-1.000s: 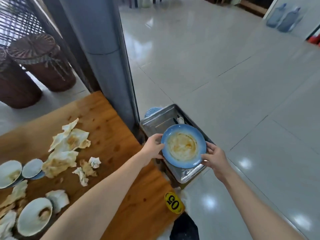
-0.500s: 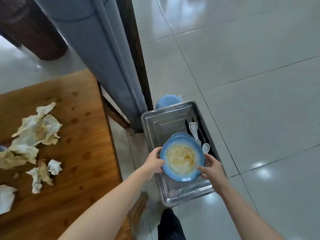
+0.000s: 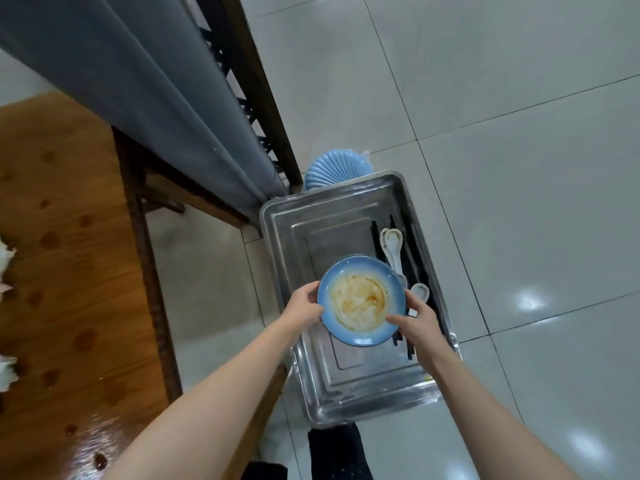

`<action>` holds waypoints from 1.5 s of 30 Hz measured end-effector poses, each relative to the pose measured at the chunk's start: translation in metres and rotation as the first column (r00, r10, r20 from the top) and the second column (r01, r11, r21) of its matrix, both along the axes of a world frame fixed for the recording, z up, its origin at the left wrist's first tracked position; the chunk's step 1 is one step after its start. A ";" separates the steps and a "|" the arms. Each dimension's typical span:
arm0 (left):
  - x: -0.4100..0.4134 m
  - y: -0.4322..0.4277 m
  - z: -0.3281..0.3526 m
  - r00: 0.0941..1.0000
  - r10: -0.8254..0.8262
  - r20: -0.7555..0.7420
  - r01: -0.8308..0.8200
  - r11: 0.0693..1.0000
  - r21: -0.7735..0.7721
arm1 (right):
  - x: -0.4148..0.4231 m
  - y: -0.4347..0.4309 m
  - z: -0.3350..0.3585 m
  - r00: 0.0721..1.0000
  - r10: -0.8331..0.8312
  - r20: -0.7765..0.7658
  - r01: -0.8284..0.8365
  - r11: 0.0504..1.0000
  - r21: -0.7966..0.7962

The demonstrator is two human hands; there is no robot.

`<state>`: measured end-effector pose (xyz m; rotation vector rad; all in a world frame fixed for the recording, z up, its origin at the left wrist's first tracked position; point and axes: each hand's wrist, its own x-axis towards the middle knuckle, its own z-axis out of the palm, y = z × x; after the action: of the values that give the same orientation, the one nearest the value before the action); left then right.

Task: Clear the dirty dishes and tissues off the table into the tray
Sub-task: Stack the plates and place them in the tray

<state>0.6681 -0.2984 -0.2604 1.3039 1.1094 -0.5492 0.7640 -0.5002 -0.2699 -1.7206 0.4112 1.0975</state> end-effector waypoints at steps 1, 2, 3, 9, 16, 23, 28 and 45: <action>0.001 0.001 -0.004 1.000 -0.006 -0.007 0.006 1.000 0.009 | 0.002 0.001 -0.004 1.000 0.001 -0.008 -0.001 1.000 -0.006; 0.003 0.002 -0.008 1.000 -0.015 -0.009 0.015 1.000 0.016 | 0.004 0.002 -0.007 1.000 0.009 -0.012 -0.009 1.000 -0.011; 0.004 0.004 -0.013 1.000 -0.026 -0.011 0.026 0.999 0.021 | 0.005 0.003 -0.010 1.000 0.019 -0.014 -0.019 1.000 -0.017; 0.008 0.005 -0.033 0.997 -0.075 -0.029 0.076 0.997 0.010 | 0.004 0.006 -0.025 1.000 0.028 -0.005 -0.028 0.999 -0.039; 0.010 0.000 -0.033 0.991 -0.132 -0.037 0.132 0.991 -0.006 | 0.004 0.006 -0.030 1.000 0.011 0.000 -0.011 0.999 -0.033; 0.003 -0.003 -0.030 0.989 -0.140 -0.047 0.139 0.990 -0.016 | 0.001 0.003 -0.021 0.998 0.055 -0.011 -0.055 0.998 -0.012; -0.004 -0.003 -0.006 0.990 -0.132 -0.047 0.133 0.991 0.023 | -0.002 0.007 0.004 0.996 0.086 0.012 -0.086 0.996 -0.034; -0.076 0.059 0.176 0.965 0.098 0.245 -0.134 0.982 0.135 | -0.062 0.072 0.175 0.883 0.070 0.464 -0.093 0.995 0.027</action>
<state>0.5921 -0.2397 -0.0840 1.3843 1.0348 -0.2175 0.7017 -0.4279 -0.0945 -1.8982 0.0100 0.7092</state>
